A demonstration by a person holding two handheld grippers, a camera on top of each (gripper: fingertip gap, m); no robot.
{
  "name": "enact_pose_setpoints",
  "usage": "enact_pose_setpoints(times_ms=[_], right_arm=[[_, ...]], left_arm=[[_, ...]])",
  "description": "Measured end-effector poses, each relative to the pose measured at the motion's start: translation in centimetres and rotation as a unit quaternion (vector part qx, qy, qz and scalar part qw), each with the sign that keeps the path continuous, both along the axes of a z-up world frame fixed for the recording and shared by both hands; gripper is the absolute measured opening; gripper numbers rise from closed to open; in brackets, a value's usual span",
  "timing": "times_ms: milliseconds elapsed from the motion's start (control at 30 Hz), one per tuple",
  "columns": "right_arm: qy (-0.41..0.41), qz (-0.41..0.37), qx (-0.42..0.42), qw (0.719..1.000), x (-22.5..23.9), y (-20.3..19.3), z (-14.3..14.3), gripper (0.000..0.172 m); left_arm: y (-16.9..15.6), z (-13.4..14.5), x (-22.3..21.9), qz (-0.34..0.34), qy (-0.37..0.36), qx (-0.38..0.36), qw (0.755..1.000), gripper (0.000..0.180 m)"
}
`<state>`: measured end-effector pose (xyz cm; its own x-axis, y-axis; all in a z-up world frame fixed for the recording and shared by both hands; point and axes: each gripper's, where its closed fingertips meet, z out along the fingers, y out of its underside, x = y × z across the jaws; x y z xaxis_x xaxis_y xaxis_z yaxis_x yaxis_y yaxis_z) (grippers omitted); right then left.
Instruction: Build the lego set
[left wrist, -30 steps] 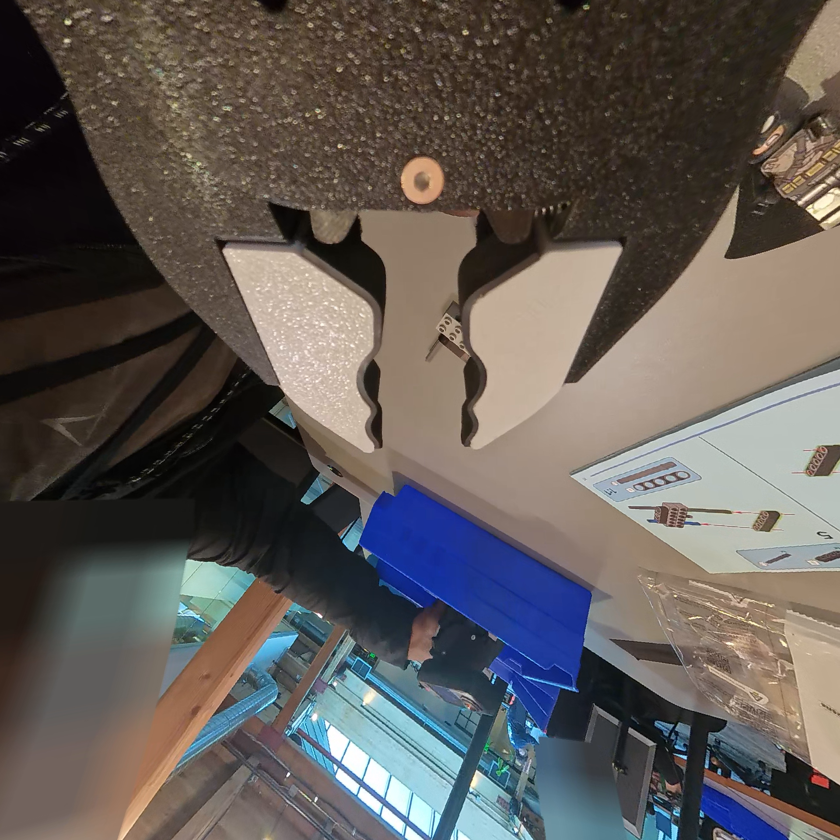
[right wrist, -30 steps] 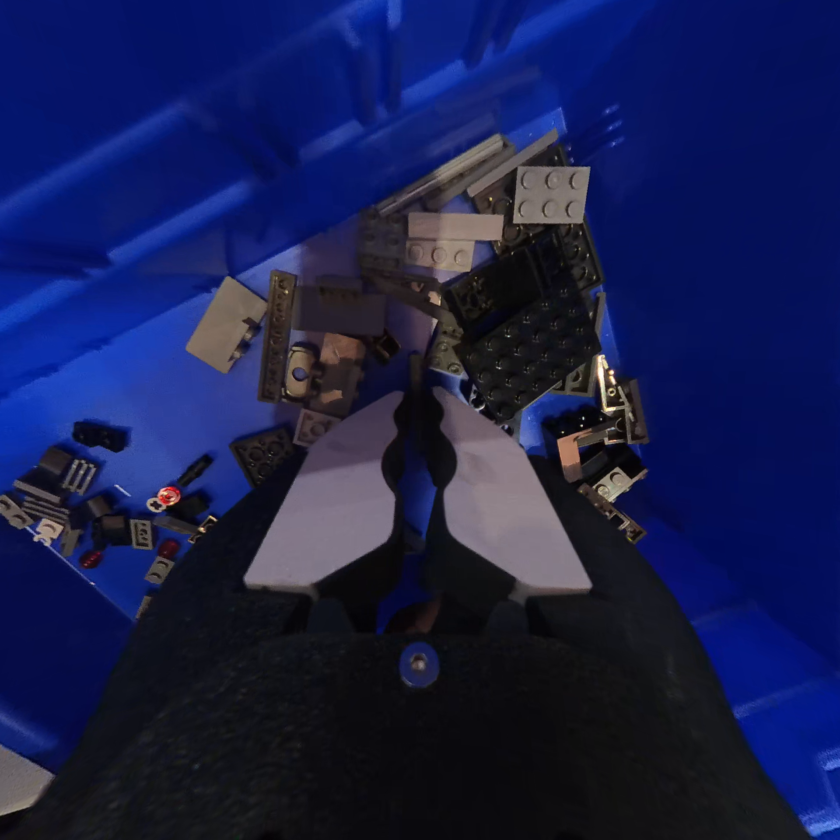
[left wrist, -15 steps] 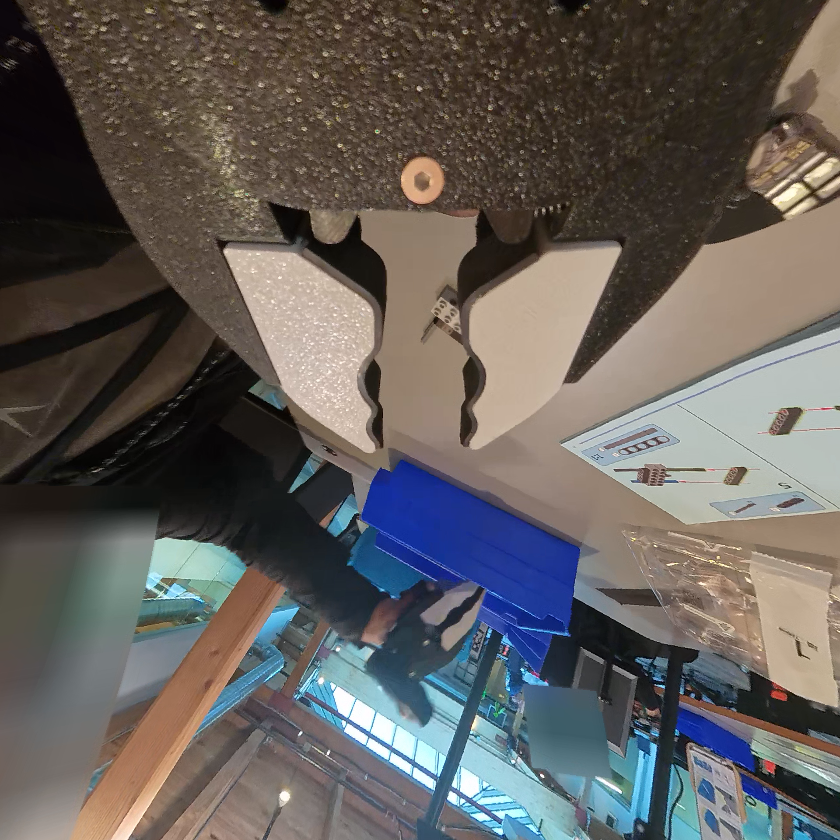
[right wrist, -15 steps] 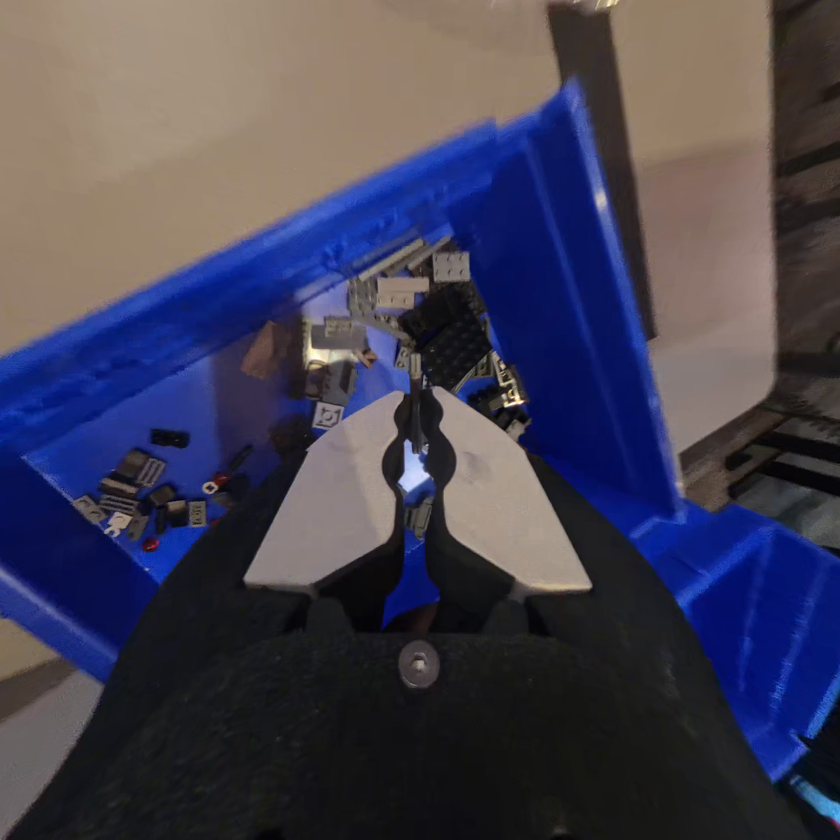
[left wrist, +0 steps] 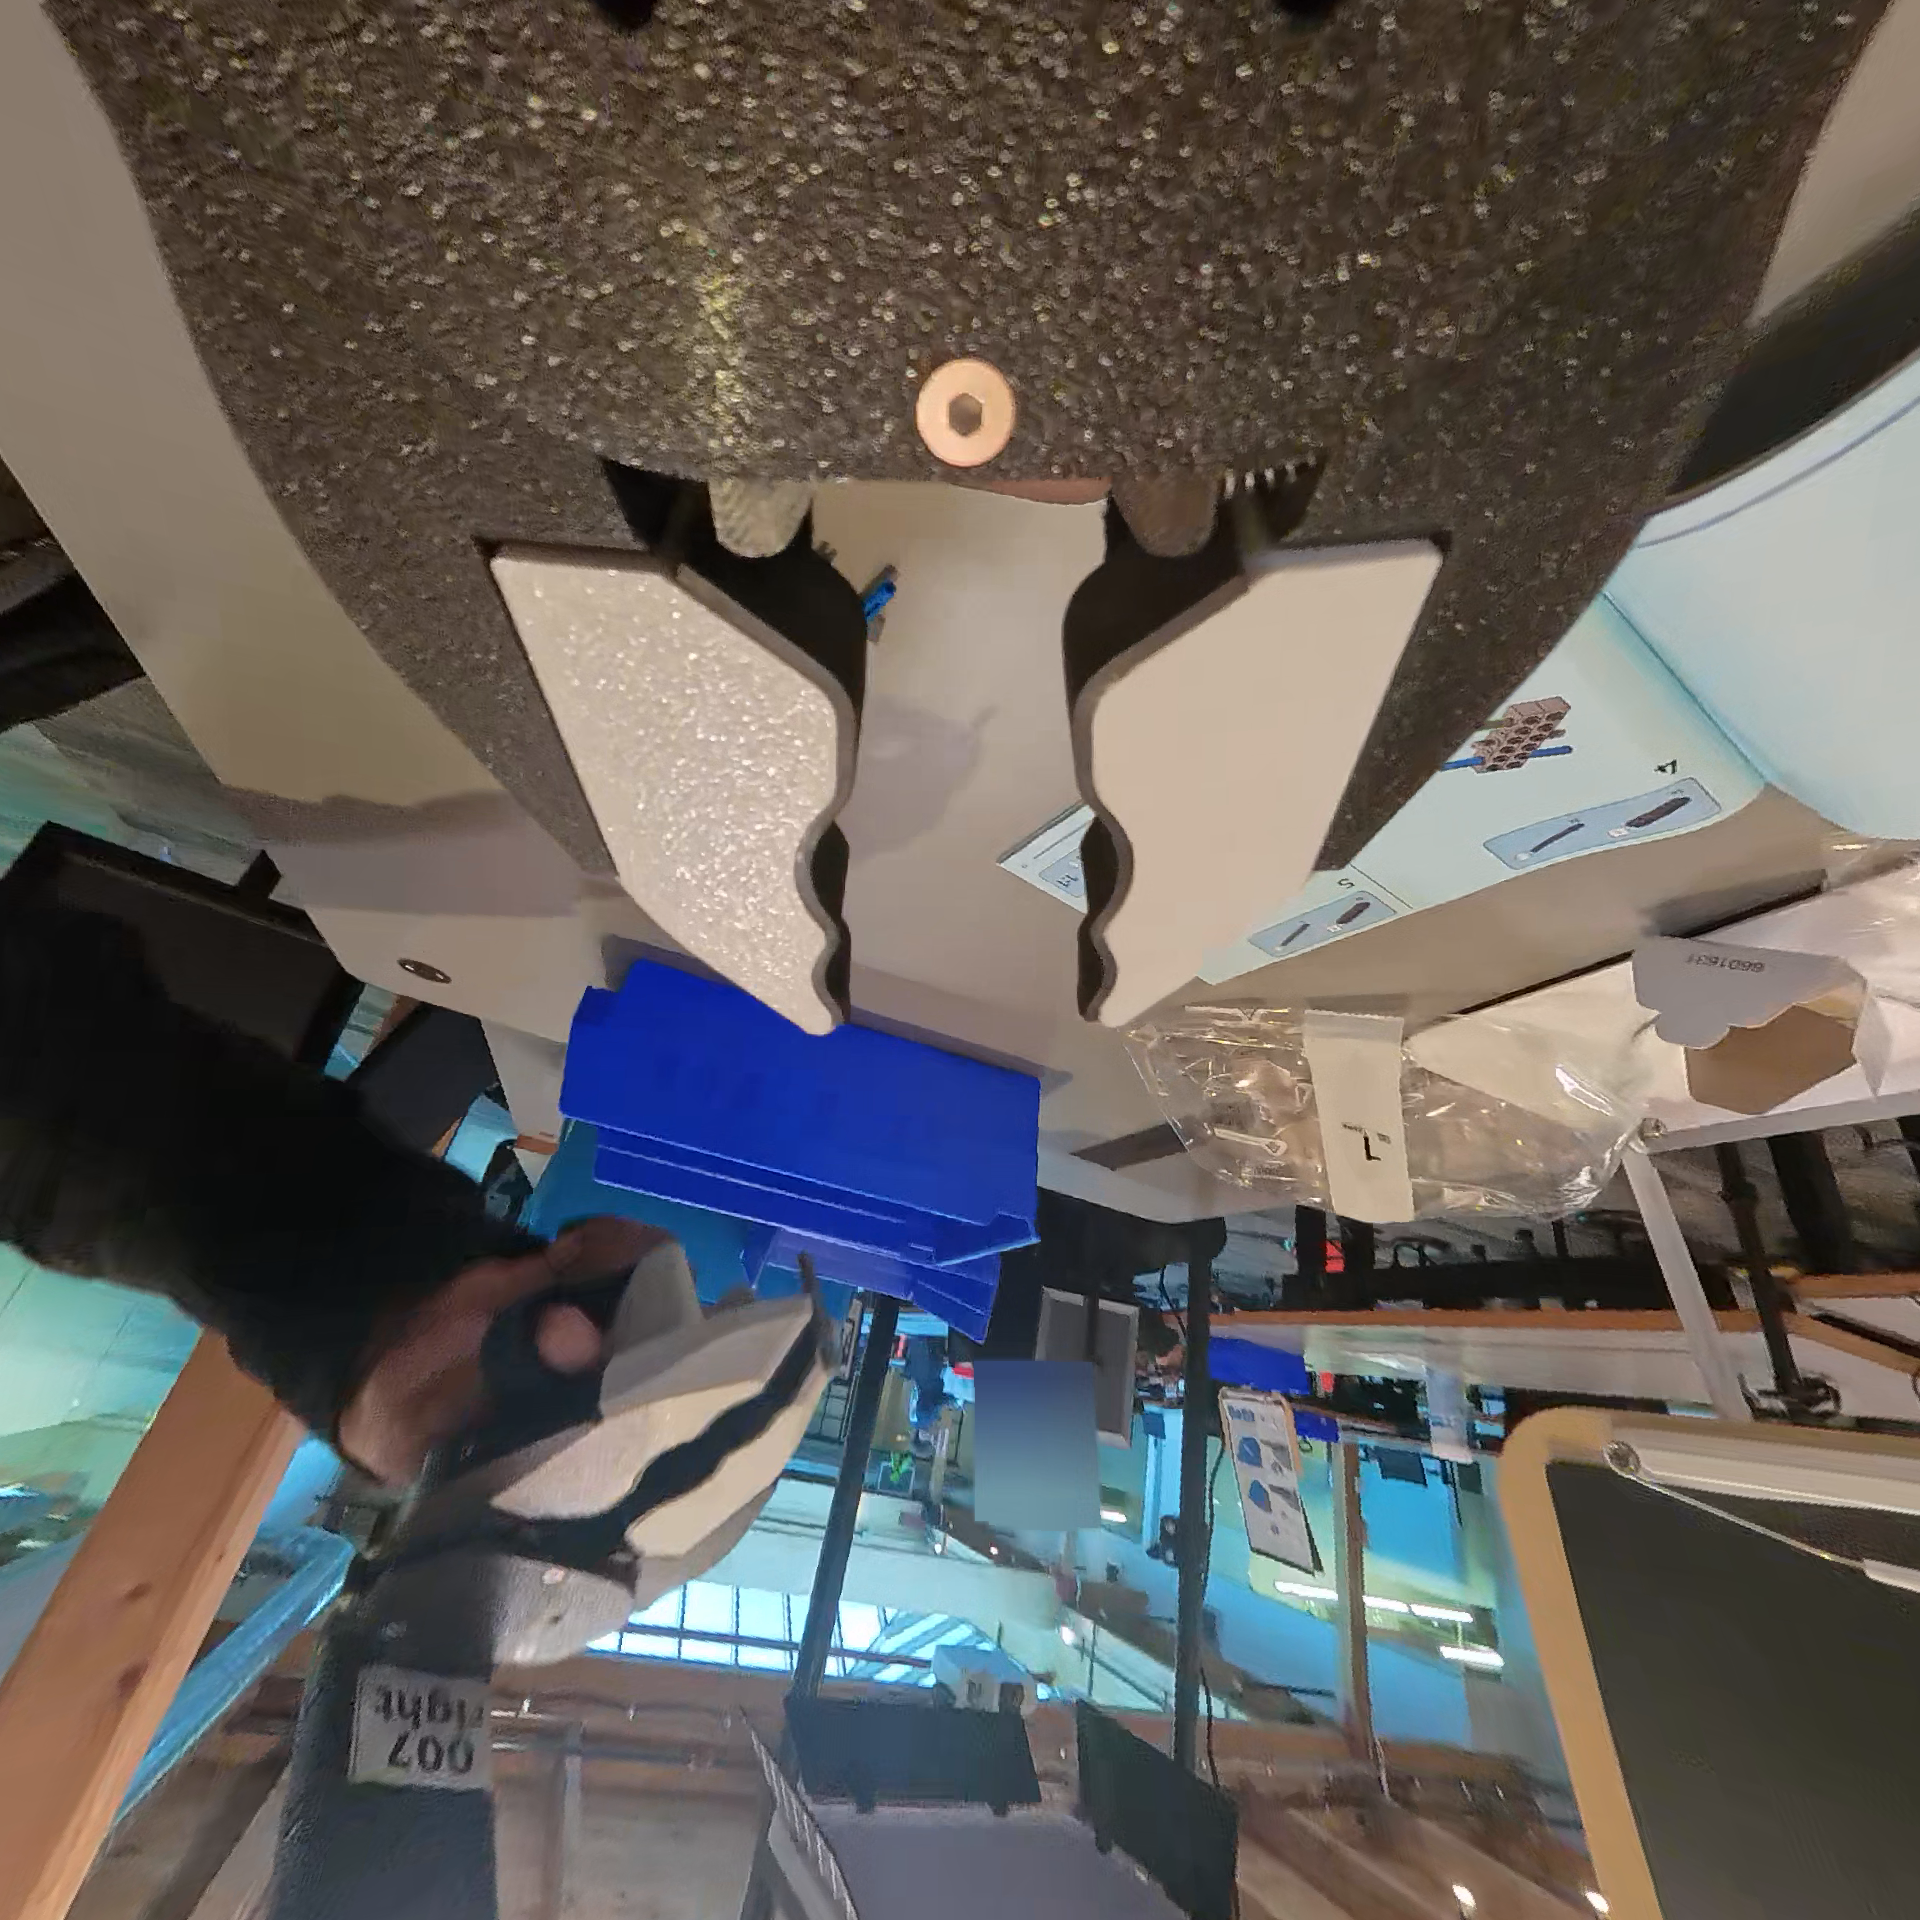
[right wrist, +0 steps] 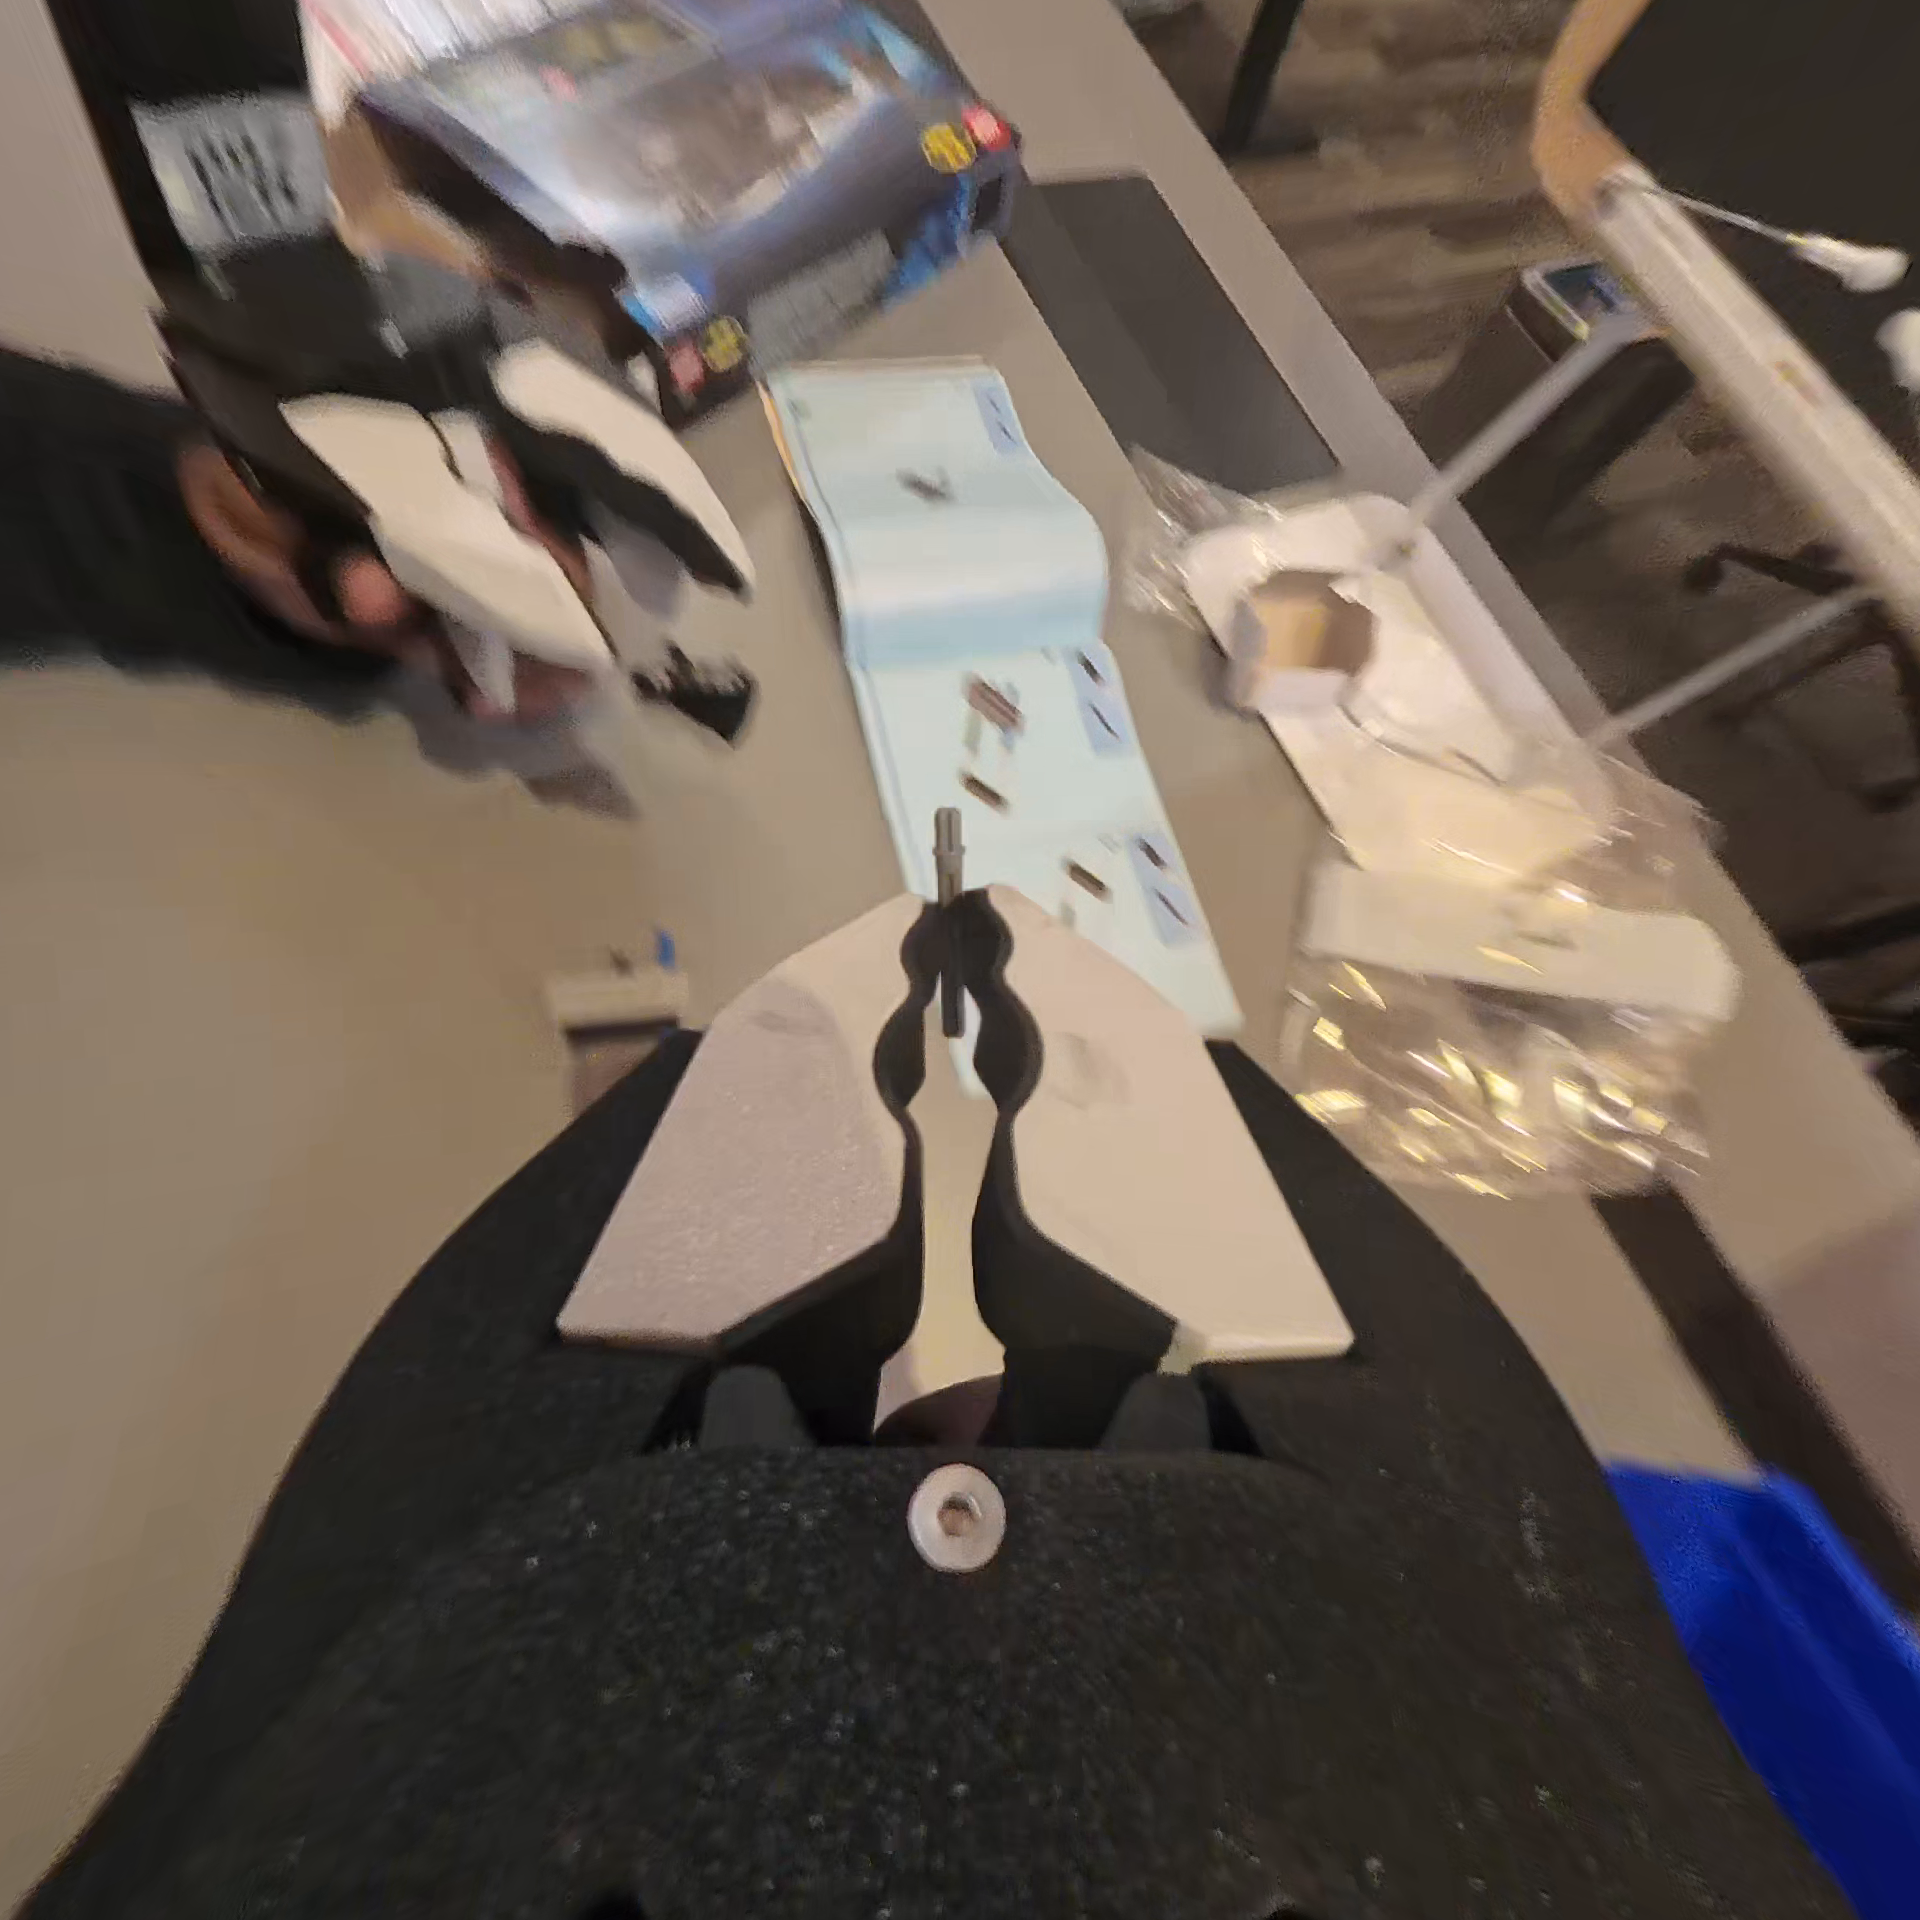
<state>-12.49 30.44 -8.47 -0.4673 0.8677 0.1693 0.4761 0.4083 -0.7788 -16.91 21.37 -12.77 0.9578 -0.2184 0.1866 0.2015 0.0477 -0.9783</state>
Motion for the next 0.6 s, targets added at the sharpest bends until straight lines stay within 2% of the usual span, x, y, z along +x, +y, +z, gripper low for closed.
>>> enact_pose_setpoints(times_ms=[100, 200, 367, 600], right_arm=[[0.036, -0.002, -0.101, 0.994, -2.1, -4.7, -1.8, 0.004], [0.059, -0.029, -0.204, 0.977, -3.9, -6.7, -4.4, 0.004], [0.050, -0.053, -0.341, 0.937, -4.8, -7.6, -7.6, 0.004], [0.056, -0.069, -0.444, 0.892, -4.8, -6.4, -7.9, 0.004]], left_arm=[[-0.8, -0.2, 0.8, 0.010, 0.029, 0.013, 0.999, 0.044], [-0.8, -0.3, 1.0, 0.038, 0.051, 0.016, 0.998, 0.044], [0.3, -2.0, 1.0, 0.052, 0.063, -0.043, 0.996, 0.043], [1.2, -4.2, 0.8, 0.083, 0.088, -0.131, 0.984, 0.037]])
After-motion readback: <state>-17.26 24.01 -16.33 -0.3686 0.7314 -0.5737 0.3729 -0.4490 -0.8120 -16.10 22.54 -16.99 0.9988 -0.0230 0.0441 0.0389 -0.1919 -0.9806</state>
